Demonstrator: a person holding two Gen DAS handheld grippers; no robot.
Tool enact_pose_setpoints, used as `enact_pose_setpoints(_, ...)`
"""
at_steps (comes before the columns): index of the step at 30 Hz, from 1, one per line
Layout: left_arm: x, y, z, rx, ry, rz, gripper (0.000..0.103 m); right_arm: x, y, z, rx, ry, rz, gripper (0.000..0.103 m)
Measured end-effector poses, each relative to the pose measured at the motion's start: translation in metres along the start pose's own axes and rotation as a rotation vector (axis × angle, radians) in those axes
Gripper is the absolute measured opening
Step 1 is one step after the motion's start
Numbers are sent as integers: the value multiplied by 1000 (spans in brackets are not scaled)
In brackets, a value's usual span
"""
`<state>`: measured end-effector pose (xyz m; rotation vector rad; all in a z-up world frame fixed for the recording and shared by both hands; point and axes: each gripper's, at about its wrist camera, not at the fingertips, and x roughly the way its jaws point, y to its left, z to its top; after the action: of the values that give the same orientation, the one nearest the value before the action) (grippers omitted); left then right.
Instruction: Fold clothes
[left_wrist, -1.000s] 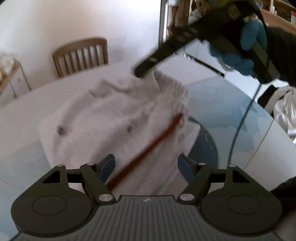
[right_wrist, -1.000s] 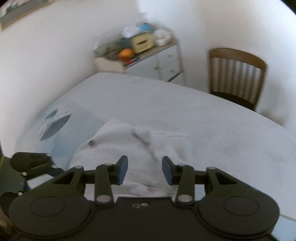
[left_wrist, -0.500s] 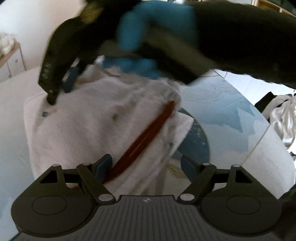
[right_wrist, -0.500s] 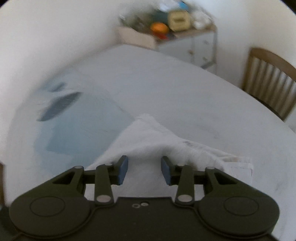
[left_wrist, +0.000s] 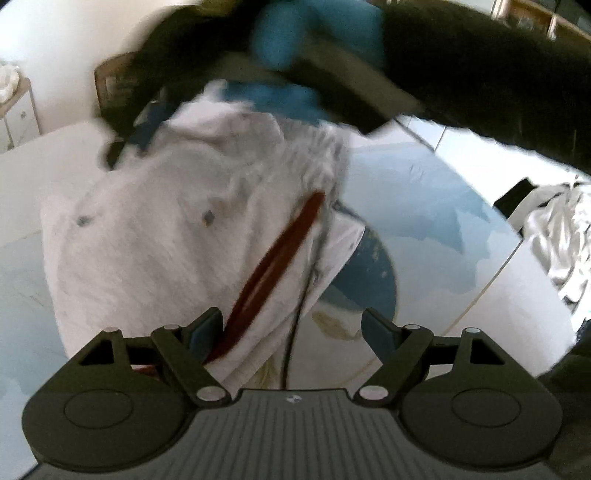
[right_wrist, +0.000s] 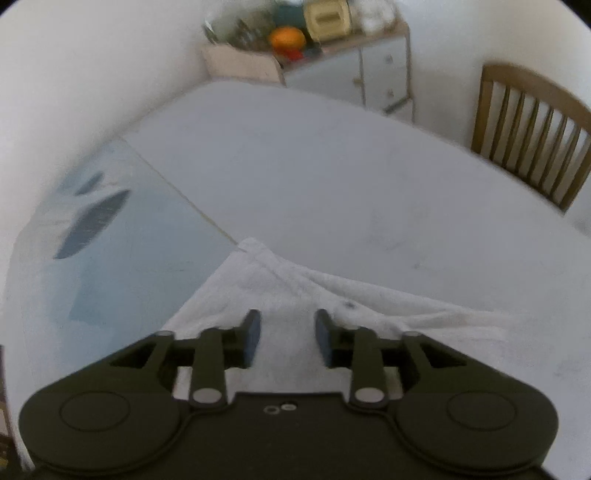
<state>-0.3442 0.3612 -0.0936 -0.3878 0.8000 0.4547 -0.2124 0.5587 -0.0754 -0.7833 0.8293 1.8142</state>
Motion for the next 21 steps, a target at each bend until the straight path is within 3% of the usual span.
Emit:
enact_pose_setpoints(3, -24, 14, 5, -23, -46, 33, 82, -44, -3, -22, -36, -40, -6, 103)
enact_pose_setpoints(6, -39, 30, 10, -74, -75, 55, 82, -68, -11, -48, -26, -26, -3, 103)
enact_pose_setpoints(11, -30, 54, 4, -152, -27, 73, 82, -61, -27, -75, 15, 12, -46, 103)
enact_pose_setpoints(15, -6, 56, -16, -153, 46, 81, 82, -55, -39, -95, 51, 38, -77, 103)
enact_pose_setpoints(21, -6, 56, -18, -146, 68, 105, 82, -52, -40, -100, 71, 13, -82, 103)
